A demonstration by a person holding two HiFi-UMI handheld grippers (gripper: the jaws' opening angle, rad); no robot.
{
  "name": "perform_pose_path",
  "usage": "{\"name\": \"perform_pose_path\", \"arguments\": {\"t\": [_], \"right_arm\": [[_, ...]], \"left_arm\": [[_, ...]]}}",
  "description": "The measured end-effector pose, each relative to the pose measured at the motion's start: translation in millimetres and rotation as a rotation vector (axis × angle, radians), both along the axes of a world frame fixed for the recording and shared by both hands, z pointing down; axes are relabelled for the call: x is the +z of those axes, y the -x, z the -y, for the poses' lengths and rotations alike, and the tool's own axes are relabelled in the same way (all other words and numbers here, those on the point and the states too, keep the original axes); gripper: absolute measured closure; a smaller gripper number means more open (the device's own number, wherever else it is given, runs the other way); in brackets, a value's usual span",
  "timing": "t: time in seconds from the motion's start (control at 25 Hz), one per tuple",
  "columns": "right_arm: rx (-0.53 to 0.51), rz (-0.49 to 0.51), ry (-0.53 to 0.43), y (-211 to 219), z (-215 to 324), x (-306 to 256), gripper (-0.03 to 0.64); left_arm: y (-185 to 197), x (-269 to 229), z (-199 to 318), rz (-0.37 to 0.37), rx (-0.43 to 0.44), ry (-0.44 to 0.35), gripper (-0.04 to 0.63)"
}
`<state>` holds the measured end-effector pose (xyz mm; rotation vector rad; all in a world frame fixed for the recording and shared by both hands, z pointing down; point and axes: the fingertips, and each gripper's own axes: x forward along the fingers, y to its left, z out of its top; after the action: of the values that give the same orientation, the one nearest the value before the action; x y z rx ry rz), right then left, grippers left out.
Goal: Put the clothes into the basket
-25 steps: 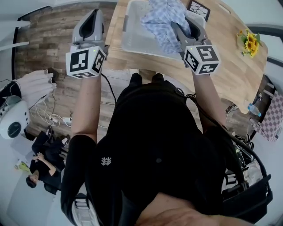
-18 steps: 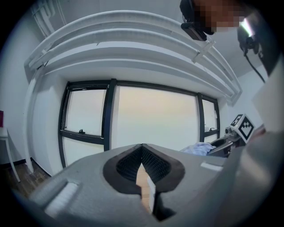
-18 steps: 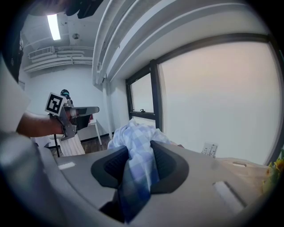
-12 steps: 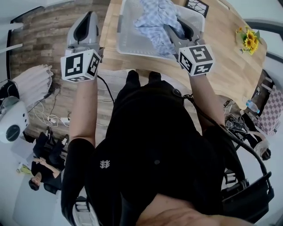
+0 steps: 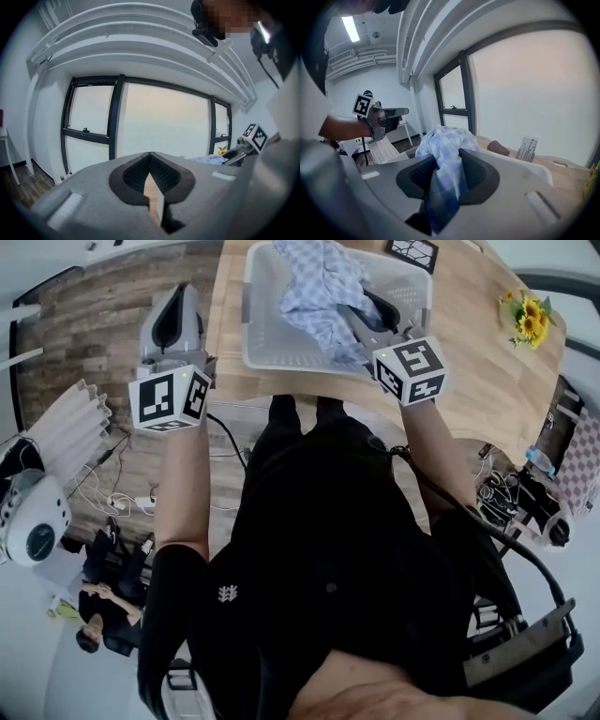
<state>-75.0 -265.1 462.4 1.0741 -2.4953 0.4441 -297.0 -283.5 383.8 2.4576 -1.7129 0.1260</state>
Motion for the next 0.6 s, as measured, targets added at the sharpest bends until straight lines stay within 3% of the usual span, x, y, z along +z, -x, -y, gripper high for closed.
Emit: {"name": "perform_pose_path", "arguments": {"t": [0.6], "right_arm": [[-0.046,-0.067,0.095,6,6,48,0.488]], "left_arm": [[10,33,7,-0.020,-0.036,0.042,0.594]]}}
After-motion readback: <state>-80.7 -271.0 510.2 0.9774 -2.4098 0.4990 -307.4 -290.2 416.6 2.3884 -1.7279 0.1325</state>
